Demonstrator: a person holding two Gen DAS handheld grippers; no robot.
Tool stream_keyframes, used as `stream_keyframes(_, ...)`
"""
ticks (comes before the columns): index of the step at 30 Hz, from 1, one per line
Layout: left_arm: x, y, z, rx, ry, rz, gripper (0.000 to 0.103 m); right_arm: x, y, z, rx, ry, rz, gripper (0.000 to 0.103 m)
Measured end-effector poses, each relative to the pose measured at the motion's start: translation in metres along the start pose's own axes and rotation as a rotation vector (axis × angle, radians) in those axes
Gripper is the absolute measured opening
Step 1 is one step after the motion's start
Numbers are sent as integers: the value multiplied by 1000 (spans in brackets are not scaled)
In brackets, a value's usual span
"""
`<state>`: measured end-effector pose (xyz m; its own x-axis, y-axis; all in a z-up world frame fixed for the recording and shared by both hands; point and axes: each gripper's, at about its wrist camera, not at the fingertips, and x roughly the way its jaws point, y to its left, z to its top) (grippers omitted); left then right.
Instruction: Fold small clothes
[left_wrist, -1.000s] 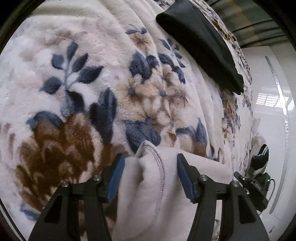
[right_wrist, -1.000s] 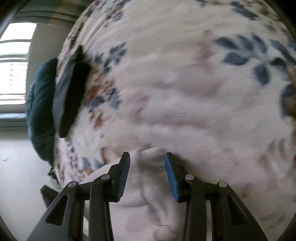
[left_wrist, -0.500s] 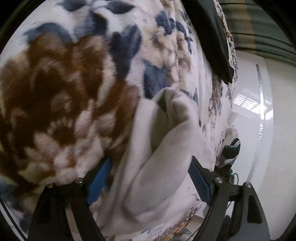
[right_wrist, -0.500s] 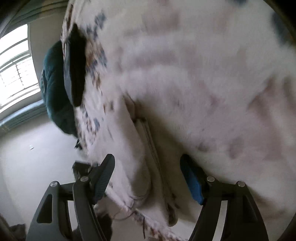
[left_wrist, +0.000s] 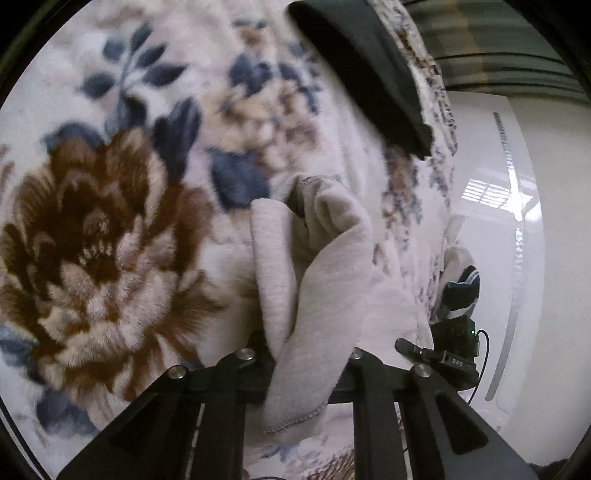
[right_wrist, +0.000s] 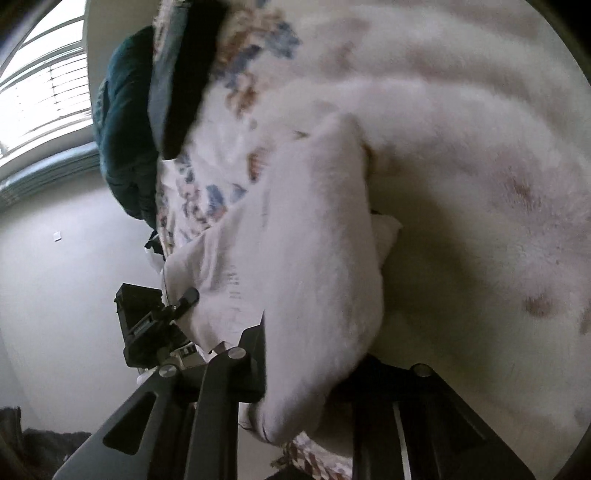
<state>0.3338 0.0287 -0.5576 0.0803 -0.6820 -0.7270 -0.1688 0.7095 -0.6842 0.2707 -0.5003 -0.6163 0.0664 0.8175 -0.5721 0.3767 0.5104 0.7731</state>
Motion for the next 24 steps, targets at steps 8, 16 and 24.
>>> stream_keyframes(8, -32, -49, 40, 52, -74, -57, 12, -34, 66, 20, -97, -50, 12, 18)
stream_keyframes(16, -36, -104, 168, 121, -207, -80, 12, -47, 163, 124, -229, -116, 0, 18)
stream_keyframes(24, -3, -118, 315, 173, -287, -32, 13, -10, 240, 289, -314, -178, -43, 18)
